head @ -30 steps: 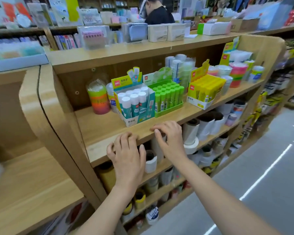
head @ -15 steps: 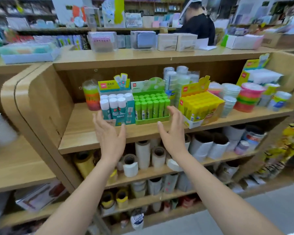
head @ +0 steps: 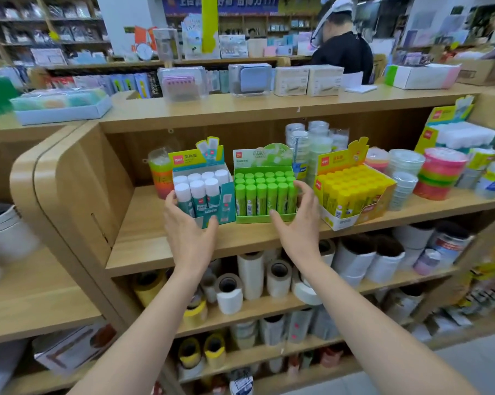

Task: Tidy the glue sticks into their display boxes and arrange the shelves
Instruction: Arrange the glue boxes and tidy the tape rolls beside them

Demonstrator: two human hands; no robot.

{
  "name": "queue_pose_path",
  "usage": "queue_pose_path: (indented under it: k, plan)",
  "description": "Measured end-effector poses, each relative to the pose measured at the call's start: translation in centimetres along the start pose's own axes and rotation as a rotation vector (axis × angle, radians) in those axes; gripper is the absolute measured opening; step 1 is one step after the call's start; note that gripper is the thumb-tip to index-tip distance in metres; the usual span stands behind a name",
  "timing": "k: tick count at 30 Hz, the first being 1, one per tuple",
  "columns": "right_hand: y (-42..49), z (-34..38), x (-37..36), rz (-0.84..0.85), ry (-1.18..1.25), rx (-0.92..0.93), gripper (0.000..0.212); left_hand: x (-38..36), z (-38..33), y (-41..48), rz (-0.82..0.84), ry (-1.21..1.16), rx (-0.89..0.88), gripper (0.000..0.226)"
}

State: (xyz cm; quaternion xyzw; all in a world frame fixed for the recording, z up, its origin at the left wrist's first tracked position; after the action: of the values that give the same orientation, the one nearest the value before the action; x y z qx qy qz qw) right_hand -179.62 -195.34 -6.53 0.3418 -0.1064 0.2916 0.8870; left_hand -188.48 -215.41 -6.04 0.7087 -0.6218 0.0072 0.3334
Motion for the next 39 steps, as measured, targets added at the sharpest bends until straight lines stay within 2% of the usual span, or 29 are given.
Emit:
queue_pose_path:
  k: [4, 7, 9, 12, 14, 16, 19, 21, 24, 29, 32, 34, 37, 39]
  plan:
    - [-0.8, 0.2, 0.1, 0.055, -0.003, 0.044, 0.070, -0.2, -1.4, -1.1, -0.102, 0.096, -0.037, 0.092]
    - [-1.4, 0.4, 1.6, 0.053, 0.019, 0.101, 0.068, -1.6, -3.5, -2.5, -0.128, 0.151, -0.233, 0.082]
    - [-1.4, 0.7, 3.7, -0.032, 0.030, 0.176, 0.059, -2.9, -4.5, -3.2, -0.091, 0.189, -0.346, 0.078]
    - [-0.8, 0.2, 7.6, -0.210, 0.013, 0.209, 0.046, -4.8, -6.0, -4.0, 0.000, 0.176, -0.412, 0.073]
    - [0.3, -1.2, 9.7, -0.281, -0.089, 0.194, 0.049, -6.3, -7.3, -4.7, 0.063, 0.232, -0.502, 0.070]
    - [1.7, -3.4, 10.9, -0.244, -0.184, 0.114, 0.061, -8.0, -8.3, -5.3, 0.129, 0.300, -0.572, 0.072]
    - [3.4, -6.7, 11.8, -0.067, -0.269, 0.033, 0.073, -10.4, -8.9, -5.9, 0.188, 0.345, -0.520, 0.076]
    - [3.9, -8.0, 12.3, 0.010, -0.295, 0.089, 0.072, -11.5, -9.2, -6.2, 0.174, 0.348, -0.451, 0.077]
    - [4.5, -8.8, 13.0, 0.010, -0.264, 0.155, 0.072, -12.5, -9.7, -6.5, 0.092, 0.338, -0.395, 0.071]
    - [5.1, -8.7, 13.5, 0.046, -0.202, 0.268, 0.066, -14.1, -12.4, -8.9, 0.028, 0.250, -0.425, 0.064]
    - [5.3, -9.7, 15.1, 0.098, -0.013, 0.311, 0.058, -15.7, -13.8, -9.8, 0.051, 0.207, -0.451, 0.070]
    - [5.8, -10.7, 16.8, 0.033, 0.039, 0.324, 0.048, -16.7, -14.4, -10.0, 0.074, 0.180, -0.419, 0.079]
    - [7.3, -12.7, 18.7, -0.082, -0.087, 0.299, 0.044, -18.1, -15.1, -10.4, 0.091, 0.158, -0.353, 0.093]
    - [8.4, -14.0, 19.0, -0.045, -0.184, 0.248, 0.051, -18.9, -15.5, -10.5, 0.082, 0.145, -0.311, 0.095]
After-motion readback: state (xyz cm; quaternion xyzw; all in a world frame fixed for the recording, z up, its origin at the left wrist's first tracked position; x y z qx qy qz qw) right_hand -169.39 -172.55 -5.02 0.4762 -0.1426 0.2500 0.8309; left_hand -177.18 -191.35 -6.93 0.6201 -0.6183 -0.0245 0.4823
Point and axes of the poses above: each hand's wrist, its own y-axis towards the middle knuckle, its own x-axis out of the back of the hand, z = x × y, the point moved 4 cm from there along y, towards the middle knuckle, and after that the axes turned 1 degree about x, right-handed, at the moved point
